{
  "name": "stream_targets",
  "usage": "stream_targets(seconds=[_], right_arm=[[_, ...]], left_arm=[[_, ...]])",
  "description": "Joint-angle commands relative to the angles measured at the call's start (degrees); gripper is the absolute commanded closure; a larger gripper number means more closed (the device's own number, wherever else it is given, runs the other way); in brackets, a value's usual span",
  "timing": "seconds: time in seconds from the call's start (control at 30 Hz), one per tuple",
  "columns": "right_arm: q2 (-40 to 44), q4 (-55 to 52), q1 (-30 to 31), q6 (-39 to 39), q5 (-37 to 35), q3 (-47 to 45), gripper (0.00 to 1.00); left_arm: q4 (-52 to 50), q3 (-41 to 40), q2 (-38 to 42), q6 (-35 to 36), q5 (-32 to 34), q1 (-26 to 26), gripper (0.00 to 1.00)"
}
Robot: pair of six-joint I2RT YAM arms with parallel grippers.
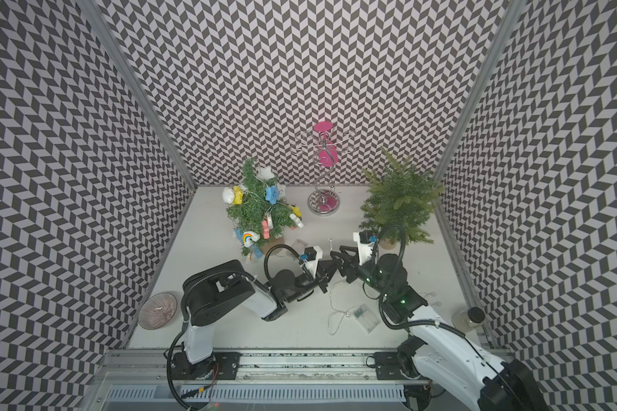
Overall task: Wrap string light around the christmas tree
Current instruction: Pick up the light string from the center of the board.
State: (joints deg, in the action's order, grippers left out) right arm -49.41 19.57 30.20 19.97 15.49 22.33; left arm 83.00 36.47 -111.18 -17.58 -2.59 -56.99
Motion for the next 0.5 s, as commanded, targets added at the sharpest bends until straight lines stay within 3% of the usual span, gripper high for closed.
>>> stream_targets(seconds=[0.0, 0.1, 0.3, 0.47], right_arm=[[5.06, -0.6, 0.21, 1.17, -7.82, 0.1, 0.41], [8.6, -1.91, 0.2, 2.06, -12.13, -0.79, 0.37], [14.38, -6.42, 0.2, 1.23, -13.24, -1.41, 0.34], [15.75, -2.81, 0.21, 0.43, -8.26, -5.69, 0.33]], left_arm=[[-4.04, -0.7, 6.3, 0.27, 0.49, -0.14, 1.0], [-9.01, -1.22, 11.69, 0.53, 1.17, -0.18, 1.0], [-23.8, 1.71, 22.95, 2.36, 1.99, 0.99, 1.0], [-38.51, 9.94, 28.76, 6.95, 1.53, 1.65, 1.0]])
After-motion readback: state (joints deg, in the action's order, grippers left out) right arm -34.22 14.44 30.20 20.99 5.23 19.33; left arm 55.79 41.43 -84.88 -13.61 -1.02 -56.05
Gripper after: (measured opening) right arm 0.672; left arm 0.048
